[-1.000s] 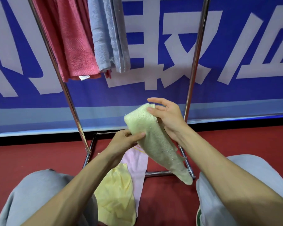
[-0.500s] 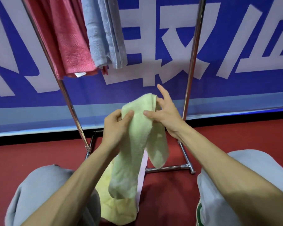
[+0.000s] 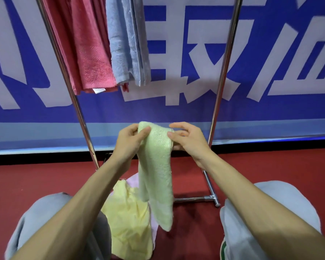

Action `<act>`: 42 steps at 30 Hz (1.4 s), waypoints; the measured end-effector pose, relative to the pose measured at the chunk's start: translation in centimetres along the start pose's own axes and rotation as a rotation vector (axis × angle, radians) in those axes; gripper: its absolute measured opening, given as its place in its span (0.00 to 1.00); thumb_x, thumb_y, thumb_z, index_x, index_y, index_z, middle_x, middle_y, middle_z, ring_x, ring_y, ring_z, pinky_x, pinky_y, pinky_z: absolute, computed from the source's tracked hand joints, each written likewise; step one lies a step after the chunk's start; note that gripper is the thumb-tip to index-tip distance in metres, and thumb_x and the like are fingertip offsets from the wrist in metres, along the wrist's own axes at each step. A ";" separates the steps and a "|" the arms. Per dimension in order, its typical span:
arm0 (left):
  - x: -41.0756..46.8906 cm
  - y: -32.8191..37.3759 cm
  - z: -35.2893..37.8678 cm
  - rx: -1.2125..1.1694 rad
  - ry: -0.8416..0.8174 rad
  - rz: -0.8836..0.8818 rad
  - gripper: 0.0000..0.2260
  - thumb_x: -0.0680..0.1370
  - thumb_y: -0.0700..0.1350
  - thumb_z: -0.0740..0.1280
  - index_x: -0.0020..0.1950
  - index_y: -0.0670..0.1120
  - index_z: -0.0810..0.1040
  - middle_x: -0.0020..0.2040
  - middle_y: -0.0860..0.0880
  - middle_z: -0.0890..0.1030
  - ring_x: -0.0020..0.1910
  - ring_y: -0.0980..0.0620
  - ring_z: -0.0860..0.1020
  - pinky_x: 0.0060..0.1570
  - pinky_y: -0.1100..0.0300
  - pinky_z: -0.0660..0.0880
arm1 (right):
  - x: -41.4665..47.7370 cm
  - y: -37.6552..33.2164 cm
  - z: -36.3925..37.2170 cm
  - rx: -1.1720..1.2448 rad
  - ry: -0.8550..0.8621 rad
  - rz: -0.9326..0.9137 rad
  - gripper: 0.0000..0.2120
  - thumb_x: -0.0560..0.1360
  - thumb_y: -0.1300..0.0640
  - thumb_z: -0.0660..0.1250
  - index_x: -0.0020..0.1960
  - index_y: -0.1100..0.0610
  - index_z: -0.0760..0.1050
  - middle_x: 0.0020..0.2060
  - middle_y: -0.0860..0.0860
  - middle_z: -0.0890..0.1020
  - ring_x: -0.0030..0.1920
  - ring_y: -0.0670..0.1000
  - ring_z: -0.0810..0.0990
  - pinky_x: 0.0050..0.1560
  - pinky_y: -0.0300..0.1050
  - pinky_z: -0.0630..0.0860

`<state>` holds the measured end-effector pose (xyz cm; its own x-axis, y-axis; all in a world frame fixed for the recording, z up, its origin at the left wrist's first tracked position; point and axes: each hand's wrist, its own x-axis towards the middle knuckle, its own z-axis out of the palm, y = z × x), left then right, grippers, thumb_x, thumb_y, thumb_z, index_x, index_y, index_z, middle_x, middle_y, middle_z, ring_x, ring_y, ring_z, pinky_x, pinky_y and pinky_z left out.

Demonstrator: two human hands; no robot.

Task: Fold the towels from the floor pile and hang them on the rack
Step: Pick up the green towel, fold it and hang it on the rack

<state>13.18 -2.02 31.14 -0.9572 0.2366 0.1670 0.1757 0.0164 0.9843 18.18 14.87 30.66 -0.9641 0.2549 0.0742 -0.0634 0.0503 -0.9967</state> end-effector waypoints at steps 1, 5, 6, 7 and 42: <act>0.4 0.2 -0.1 0.022 -0.033 -0.006 0.07 0.78 0.43 0.67 0.47 0.41 0.80 0.39 0.50 0.81 0.37 0.55 0.77 0.37 0.62 0.73 | 0.0 -0.2 -0.4 -0.038 0.011 -0.008 0.13 0.74 0.60 0.71 0.58 0.59 0.77 0.43 0.60 0.82 0.38 0.52 0.81 0.42 0.50 0.83; 1.7 2.3 -0.2 0.133 -0.185 0.006 0.06 0.77 0.43 0.67 0.42 0.43 0.79 0.36 0.51 0.78 0.35 0.56 0.75 0.37 0.62 0.70 | 1.1 -1.6 -1.7 -0.330 0.130 -0.169 0.07 0.72 0.57 0.71 0.50 0.52 0.82 0.39 0.49 0.79 0.38 0.47 0.77 0.40 0.45 0.80; 1.9 3.1 -0.2 0.165 -0.221 0.018 0.06 0.77 0.43 0.67 0.42 0.43 0.79 0.36 0.51 0.77 0.34 0.56 0.74 0.37 0.62 0.69 | 1.5 -2.3 -1.8 -0.344 0.131 -0.197 0.08 0.72 0.57 0.72 0.51 0.51 0.82 0.41 0.48 0.79 0.41 0.47 0.78 0.46 0.46 0.79; 2.2 4.1 -0.1 0.191 -0.256 0.030 0.06 0.77 0.42 0.67 0.41 0.43 0.79 0.34 0.52 0.77 0.33 0.56 0.73 0.36 0.62 0.69 | 1.8 -3.2 -1.8 -0.320 0.102 -0.202 0.09 0.72 0.58 0.72 0.52 0.52 0.81 0.45 0.48 0.81 0.45 0.47 0.79 0.52 0.45 0.78; 10.1 26.0 -0.7 0.049 -0.567 0.306 0.12 0.76 0.40 0.67 0.58 0.39 0.79 0.50 0.37 0.79 0.49 0.41 0.77 0.48 0.51 0.74 | 5.4 -31.4 -5.1 0.259 -0.313 -0.278 0.09 0.80 0.67 0.57 0.53 0.67 0.74 0.30 0.51 0.78 0.22 0.42 0.75 0.21 0.31 0.69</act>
<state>7.91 0.16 58.50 -0.5947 0.7137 0.3700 0.4441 -0.0920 0.8912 16.28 19.61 62.56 -0.9301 -0.0384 0.3653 -0.3535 -0.1762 -0.9187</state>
